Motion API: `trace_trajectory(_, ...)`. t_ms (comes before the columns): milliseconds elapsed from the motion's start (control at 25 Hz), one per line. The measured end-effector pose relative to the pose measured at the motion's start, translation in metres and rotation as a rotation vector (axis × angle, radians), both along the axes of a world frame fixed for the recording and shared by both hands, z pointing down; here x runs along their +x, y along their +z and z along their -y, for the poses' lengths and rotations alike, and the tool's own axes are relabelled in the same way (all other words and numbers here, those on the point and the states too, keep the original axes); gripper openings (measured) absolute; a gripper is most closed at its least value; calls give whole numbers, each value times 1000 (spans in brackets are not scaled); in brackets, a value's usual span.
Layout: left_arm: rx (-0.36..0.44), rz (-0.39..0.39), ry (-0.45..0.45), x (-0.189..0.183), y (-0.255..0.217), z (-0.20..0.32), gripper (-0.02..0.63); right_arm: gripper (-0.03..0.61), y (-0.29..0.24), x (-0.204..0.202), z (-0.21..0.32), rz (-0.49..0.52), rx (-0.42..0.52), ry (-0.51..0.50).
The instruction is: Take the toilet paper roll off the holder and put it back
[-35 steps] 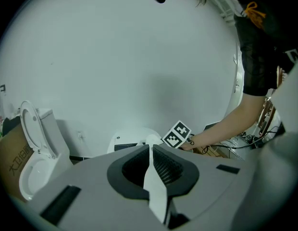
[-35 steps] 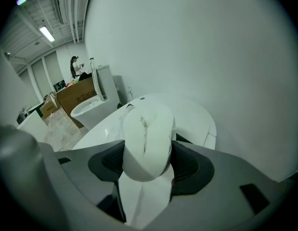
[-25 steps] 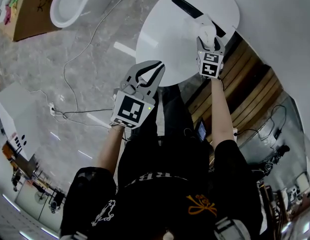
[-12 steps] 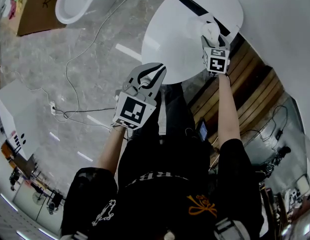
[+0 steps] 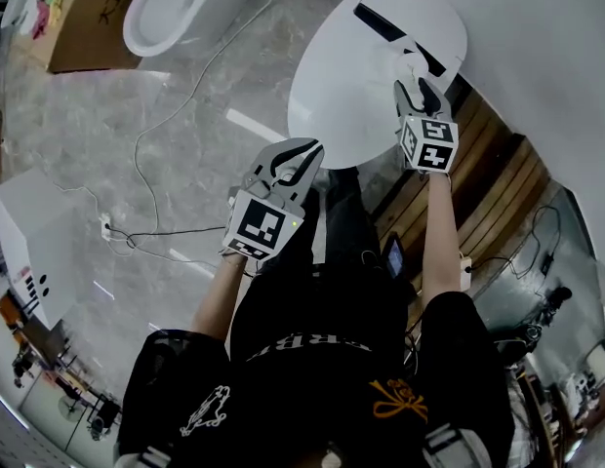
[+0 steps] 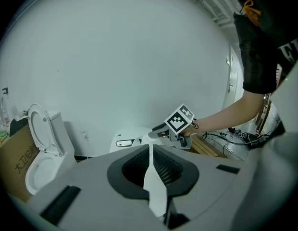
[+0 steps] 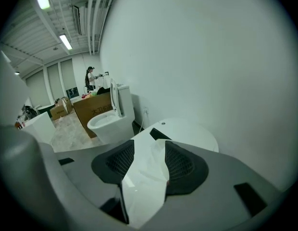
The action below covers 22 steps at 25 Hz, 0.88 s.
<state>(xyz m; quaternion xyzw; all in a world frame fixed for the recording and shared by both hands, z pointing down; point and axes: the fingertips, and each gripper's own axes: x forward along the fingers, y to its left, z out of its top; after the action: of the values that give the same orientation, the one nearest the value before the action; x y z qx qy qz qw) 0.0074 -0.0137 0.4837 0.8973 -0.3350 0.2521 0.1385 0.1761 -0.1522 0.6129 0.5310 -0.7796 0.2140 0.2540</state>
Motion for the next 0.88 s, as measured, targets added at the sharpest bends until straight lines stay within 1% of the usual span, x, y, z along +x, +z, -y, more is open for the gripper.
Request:
trace_trajectory(280, 23, -36, -3, -22, -33, -34, 37, 177, -90, -48, -48, 69, 78, -52)
trace_trajectory(360, 39, -46, -8, -31, -45, -41, 37, 157, -115, -61, -61, 82, 102, -64)
trace_trajectory(480, 65, -50, -19, -46, -65, -51, 37, 143, -149, -78, -83, 117, 127, -73)
trace_trajectory(680, 99, -73, -59, -73, -97, -67, 37, 123, -194, -106, -120, 151, 152, -101)
trace_trajectory(880, 115, -64, -103, -97, -115, -81, 35, 91, -228, -134, -149, 185, 173, -125)
